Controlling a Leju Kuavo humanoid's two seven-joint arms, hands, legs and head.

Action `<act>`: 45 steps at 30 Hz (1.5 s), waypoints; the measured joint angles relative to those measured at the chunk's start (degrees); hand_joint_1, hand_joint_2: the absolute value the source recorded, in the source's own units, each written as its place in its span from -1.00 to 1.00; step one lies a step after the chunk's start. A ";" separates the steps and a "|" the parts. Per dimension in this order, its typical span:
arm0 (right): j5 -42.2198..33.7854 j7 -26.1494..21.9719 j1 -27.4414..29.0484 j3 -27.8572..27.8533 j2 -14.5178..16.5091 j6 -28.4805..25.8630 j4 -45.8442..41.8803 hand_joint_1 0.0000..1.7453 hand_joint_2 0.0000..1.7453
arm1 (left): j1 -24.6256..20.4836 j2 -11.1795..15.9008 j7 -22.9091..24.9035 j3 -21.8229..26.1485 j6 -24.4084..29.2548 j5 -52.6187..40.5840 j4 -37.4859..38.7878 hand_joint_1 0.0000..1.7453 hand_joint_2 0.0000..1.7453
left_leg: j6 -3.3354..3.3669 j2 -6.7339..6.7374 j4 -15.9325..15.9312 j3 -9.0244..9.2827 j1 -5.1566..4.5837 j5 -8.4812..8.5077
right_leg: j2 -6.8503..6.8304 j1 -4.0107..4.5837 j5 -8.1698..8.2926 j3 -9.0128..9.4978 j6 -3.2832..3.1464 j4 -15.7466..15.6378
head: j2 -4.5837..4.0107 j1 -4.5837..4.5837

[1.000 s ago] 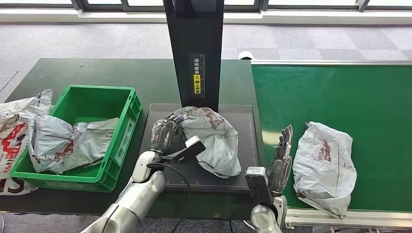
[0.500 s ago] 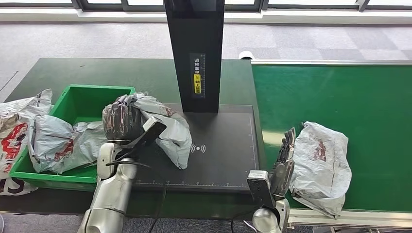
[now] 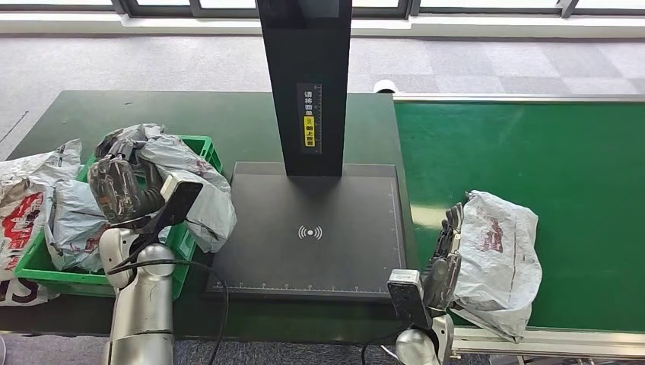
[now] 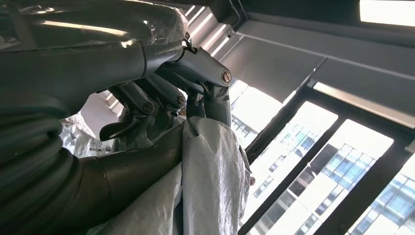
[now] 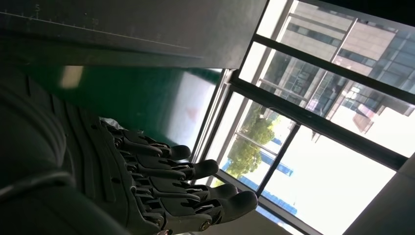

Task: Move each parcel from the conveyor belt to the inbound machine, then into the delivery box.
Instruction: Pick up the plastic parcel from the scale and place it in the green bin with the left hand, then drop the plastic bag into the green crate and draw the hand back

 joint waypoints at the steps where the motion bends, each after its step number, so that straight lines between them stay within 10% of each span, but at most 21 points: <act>1: 0.03 0.00 0.02 -0.07 0.00 0.00 0.00 -1.00 -1.00 | 0.10 0.00 -1.31 1.11 0.00 0.98 -1.40 1.00 1.00 | 0.00 0.01 0.00 0.00 0.00 0.00 | 0.01 0.00 0.00 -0.01 0.00 0.00 | 0.00 0.00; 16: -1.06 -0.02 0.29 -0.18 -0.08 0.00 0.00 -1.00 -1.00 | -8.45 1.63 -7.09 24.62 0.00 -7.53 1.60 1.00 1.00 | -0.07 -0.06 0.00 0.03 0.07 0.08 | -0.04 0.09 0.03 0.03 -0.05 0.00 | 0.00 0.00; 23: -1.80 0.08 0.21 -0.13 -0.18 0.02 0.00 -1.00 -1.00 | -10.47 6.05 11.14 26.49 0.00 -13.97 13.70 1.00 1.00 | -0.08 0.02 0.00 0.06 0.07 0.07 | 0.01 0.09 0.03 0.01 -0.06 0.00 | 0.00 0.00; 30: -1.91 0.13 0.19 -0.07 -0.24 0.02 0.00 -1.00 -1.00 | -11.04 9.02 13.75 25.67 0.00 -14.54 20.54 1.00 1.00 | -0.09 0.03 0.00 0.06 0.07 0.07 | 0.02 0.10 0.03 0.01 -0.06 0.00 | 0.00 0.00; 31: -1.91 0.13 0.19 -0.07 -0.24 0.02 0.00 -1.00 -1.00 | -11.08 9.22 13.80 25.62 0.00 -14.55 20.98 0.95 1.00 | -0.09 0.03 0.00 0.06 0.07 0.07 | 0.02 0.10 0.03 0.01 -0.06 0.00 | 0.00 0.00; 33: -1.92 0.14 0.19 -0.07 -0.25 0.02 0.00 -1.00 -1.00 | -11.17 9.55 14.40 25.52 0.01 -14.71 21.86 -0.05 1.00 | -0.09 0.03 0.00 0.06 0.07 0.07 | 0.02 0.10 0.03 0.01 -0.06 0.00 | 0.00 0.00; 35: -1.93 0.17 0.19 -0.05 -0.28 0.02 0.00 -1.00 -1.00 | -11.28 9.99 15.66 25.39 0.02 -14.85 23.03 -1.00 0.00 | -0.09 0.03 0.00 0.06 0.07 0.07 | 0.02 0.09 0.03 0.01 -0.06 0.00 | 0.00 0.00; 37: -1.90 0.28 0.19 -0.02 -0.35 0.02 0.00 -1.00 -1.00 | -11.32 10.40 16.56 25.25 0.02 -14.42 24.08 -1.00 -1.00 | -0.09 0.03 0.00 0.06 0.07 0.07 | 0.02 0.10 0.04 0.01 -0.06 0.00 | 0.00 0.00; 41: -1.43 0.43 0.19 -0.01 -0.46 0.02 0.01 -1.00 -1.00 | -10.95 10.49 12.29 25.17 0.03 -10.28 24.07 -1.00 -1.00 | -0.09 0.03 0.00 0.06 0.07 0.07 | 0.02 0.11 0.04 0.01 -0.06 0.00 | 0.00 0.00; 45: 2.06 1.16 -0.20 -0.59 -0.45 0.03 0.26 -1.00 -1.00 | -10.05 8.46 -3.48 26.30 0.09 0.56 18.93 -1.00 -1.00 | -0.09 -0.01 0.00 0.03 0.07 0.07 | 0.00 0.10 0.03 0.02 -0.06 0.00 | 0.00 0.00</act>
